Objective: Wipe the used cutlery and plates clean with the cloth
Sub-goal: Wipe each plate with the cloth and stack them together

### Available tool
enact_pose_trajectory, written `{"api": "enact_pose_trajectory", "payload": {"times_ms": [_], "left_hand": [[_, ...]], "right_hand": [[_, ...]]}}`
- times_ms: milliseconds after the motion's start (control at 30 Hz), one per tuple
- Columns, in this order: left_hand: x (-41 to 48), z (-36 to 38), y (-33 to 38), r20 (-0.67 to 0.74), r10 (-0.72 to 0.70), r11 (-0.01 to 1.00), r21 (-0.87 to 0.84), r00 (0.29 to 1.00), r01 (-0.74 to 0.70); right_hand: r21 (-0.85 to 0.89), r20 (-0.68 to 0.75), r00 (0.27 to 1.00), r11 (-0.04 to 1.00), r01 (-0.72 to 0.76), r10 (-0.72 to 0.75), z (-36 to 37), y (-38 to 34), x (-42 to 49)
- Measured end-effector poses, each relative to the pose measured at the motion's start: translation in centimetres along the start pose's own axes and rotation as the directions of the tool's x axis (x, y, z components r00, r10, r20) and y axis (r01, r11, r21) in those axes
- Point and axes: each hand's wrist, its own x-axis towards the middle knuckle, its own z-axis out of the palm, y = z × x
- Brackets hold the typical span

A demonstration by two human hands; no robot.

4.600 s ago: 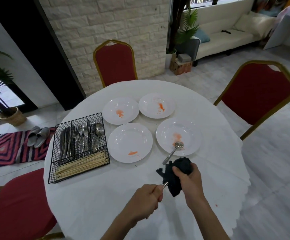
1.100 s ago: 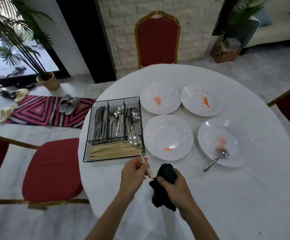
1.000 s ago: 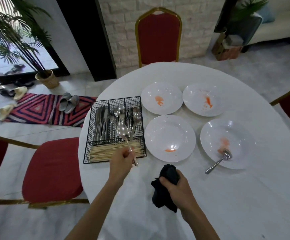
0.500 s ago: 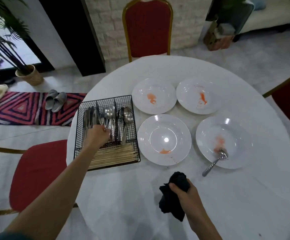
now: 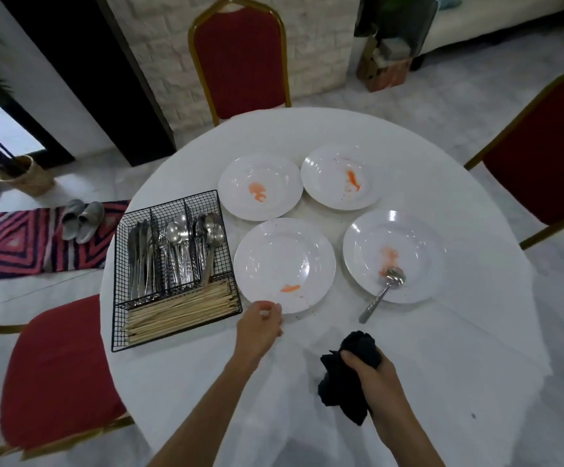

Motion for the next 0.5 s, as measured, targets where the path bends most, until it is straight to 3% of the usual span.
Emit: {"api": "enact_pose_trajectory", "payload": {"times_ms": [267,333,400,500], "left_hand": [[1.3,2.4,0.1,-0.237,-0.118,0.947,-0.317,0.964,0.038],[1.2,2.7,0.1,-0.187,-0.220,0.879,-0.464,0.957,0.111],[0.3,3.0,0.9,-0.033,-0.279,0.754,-0.627,0.960,0.197],[-1.3,2.7,2.2,0.146,-0.253,0.669,-0.687,0.956,0.282]], "right_hand": [[0.063,-0.026,0.999,0.998,0.030,-0.028,-4.2,0.5,-2.1],[0.090,-0.035,0.999,0.995,0.037,-0.034,-5.3,0.4,-2.7],[0.116,-0.055,0.998,0.992,0.040,-0.034,-6.5,0.3,-3.0],[0.159,-0.080,0.997,0.987,0.035,-0.023,-7.6,0.3,-3.2]]}}
